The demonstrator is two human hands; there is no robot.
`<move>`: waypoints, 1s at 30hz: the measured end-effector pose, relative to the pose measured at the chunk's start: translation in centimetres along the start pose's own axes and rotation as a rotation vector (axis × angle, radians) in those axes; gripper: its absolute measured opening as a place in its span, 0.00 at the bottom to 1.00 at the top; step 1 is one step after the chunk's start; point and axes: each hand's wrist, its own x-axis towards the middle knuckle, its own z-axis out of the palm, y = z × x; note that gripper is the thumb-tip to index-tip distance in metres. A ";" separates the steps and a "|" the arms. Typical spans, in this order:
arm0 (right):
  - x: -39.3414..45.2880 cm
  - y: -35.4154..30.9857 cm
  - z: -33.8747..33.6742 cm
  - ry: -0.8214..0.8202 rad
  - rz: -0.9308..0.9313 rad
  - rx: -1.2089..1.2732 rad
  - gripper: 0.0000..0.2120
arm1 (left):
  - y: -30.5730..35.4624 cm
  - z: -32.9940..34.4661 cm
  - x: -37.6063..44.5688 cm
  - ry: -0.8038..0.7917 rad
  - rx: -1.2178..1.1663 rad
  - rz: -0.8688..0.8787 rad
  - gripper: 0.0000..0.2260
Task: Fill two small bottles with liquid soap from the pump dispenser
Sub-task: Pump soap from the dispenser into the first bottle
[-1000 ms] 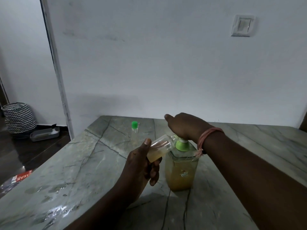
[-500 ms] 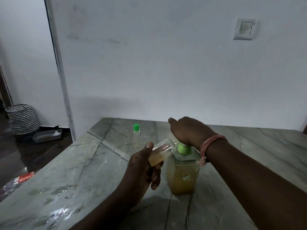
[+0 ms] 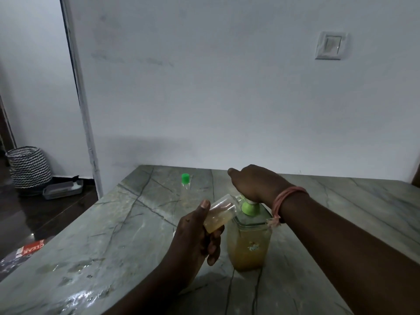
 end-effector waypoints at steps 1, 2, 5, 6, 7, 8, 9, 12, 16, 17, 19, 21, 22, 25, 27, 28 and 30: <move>0.0 -0.2 0.0 0.007 -0.003 -0.019 0.15 | 0.0 0.0 0.0 -0.003 0.000 -0.007 0.30; 0.2 -0.3 0.0 0.012 -0.009 -0.045 0.13 | 0.0 0.0 0.0 -0.003 -0.001 -0.009 0.31; 0.5 -0.3 0.1 0.023 -0.011 -0.081 0.12 | 0.1 -0.2 -0.1 -0.016 -0.006 0.011 0.31; 0.6 -0.3 0.2 0.020 0.004 -0.068 0.13 | 0.1 -0.2 -0.1 -0.018 -0.004 0.015 0.30; 0.7 -0.1 0.3 0.015 0.013 -0.046 0.13 | 0.1 -0.2 -0.1 -0.015 -0.002 0.013 0.29; 0.7 -0.1 0.2 0.004 0.007 -0.057 0.13 | 0.1 -0.2 -0.1 -0.010 0.001 0.011 0.28; 0.6 -0.1 0.1 -0.002 0.004 -0.055 0.13 | 0.1 -0.1 -0.1 -0.007 0.001 0.012 0.29; 0.8 0.5 -0.1 -0.024 -0.021 -0.007 0.17 | 0.2 0.0 -0.1 -0.013 0.000 0.018 0.30; 0.7 0.6 -1.6 -0.024 0.023 0.274 0.28 | 0.3 0.0 -0.1 -0.042 -0.003 0.033 0.25; 0.8 0.5 -1.9 -0.012 0.024 0.285 0.28 | 0.3 0.0 -0.2 -0.040 -0.007 0.030 0.26; 1.6 0.7 -1.7 0.042 0.028 0.263 0.24 | 0.3 -0.2 -0.2 -0.032 -0.015 0.030 0.31; 2.1 0.9 -0.5 0.088 0.065 0.194 0.21 | 0.2 -0.2 -0.1 -0.026 -0.020 0.021 0.33; 2.3 1.0 0.0 0.107 0.081 0.145 0.22 | 0.1 -0.2 -0.1 -0.029 -0.017 0.016 0.32; 2.6 1.4 0.7 0.213 0.118 0.010 0.33 | -0.3 -0.3 0.1 -0.042 -0.005 0.026 0.31; 2.3 1.4 0.7 0.244 0.105 -0.043 0.32 | -0.3 -0.4 0.1 -0.043 0.013 0.029 0.30; 2.1 1.2 0.6 0.243 0.088 -0.058 0.31 | -0.2 -0.4 0.1 -0.038 0.017 0.031 0.28; 1.7 0.8 0.4 0.231 0.088 -0.110 0.32 | 0.1 -0.2 -0.1 -0.026 0.024 0.033 0.25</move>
